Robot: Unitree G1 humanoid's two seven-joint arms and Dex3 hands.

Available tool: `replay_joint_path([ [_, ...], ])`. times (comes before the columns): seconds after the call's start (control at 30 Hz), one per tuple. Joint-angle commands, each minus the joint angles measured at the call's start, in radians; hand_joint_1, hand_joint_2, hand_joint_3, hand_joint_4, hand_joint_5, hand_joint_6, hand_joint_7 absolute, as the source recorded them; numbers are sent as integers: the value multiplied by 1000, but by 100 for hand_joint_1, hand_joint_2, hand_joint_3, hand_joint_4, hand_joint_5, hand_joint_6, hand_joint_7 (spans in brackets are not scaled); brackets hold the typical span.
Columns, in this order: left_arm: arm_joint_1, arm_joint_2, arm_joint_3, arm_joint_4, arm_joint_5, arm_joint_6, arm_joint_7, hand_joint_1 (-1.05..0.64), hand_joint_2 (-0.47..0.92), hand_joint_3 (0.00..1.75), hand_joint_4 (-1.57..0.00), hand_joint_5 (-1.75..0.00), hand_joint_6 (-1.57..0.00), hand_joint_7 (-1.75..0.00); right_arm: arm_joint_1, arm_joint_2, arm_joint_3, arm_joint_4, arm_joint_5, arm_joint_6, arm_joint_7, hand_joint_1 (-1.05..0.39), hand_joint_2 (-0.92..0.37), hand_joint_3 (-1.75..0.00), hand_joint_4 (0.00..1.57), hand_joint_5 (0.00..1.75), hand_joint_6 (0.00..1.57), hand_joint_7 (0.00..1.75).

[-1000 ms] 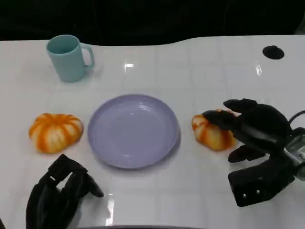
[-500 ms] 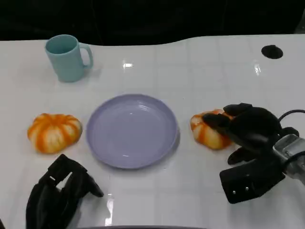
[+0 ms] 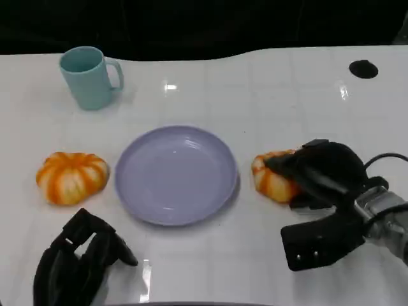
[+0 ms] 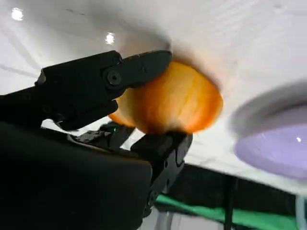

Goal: Grasp the bread from the table and place it into the plate.

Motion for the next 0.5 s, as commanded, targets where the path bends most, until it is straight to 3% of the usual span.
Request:
replay_joint_path([
  [0.03,10,7,0,-14,0,2,6,-59,92,24,-64,-175,-50,-156,24,10,13,34,10,-46,-40,-25,-92,-24,56,170,120,12],
  [0.07,11,7,0,-16,1,2,6,-59,92,24,-65,-175,-50,-156,24,11,14,36,13,-51,-48,-24,-92,-29,55,172,117,22],
  [0.1,11,7,-1,-18,1,3,6,-58,92,24,-65,-175,-50,-156,24,11,15,39,16,-55,-54,-24,-91,-33,54,174,96,64],
  [0.13,13,7,-1,-21,-1,7,7,-58,92,24,-65,-175,-50,-156,22,12,17,41,16,-53,-53,-23,-91,-34,54,174,86,84],
  [0.23,14,6,-1,-23,-3,11,6,-57,92,25,-64,-175,-50,-155,19,12,21,43,16,-48,-67,-26,-91,-43,53,175,75,103],
  [0.3,14,4,-1,-22,0,7,9,-57,92,26,-64,-175,-51,-153,18,10,19,42,19,-52,-78,-24,-85,-54,54,175,58,140],
  [0.43,12,4,-1,-22,2,9,13,-57,92,26,-65,-175,-52,-152,14,2,1,36,37,-66,-95,-24,-81,-66,56,175,49,158],
  [0.5,10,5,-2,-21,1,12,12,-57,92,26,-65,-175,-53,-151,11,-4,-12,31,48,-79,-110,-24,-75,-76,58,175,54,153],
])
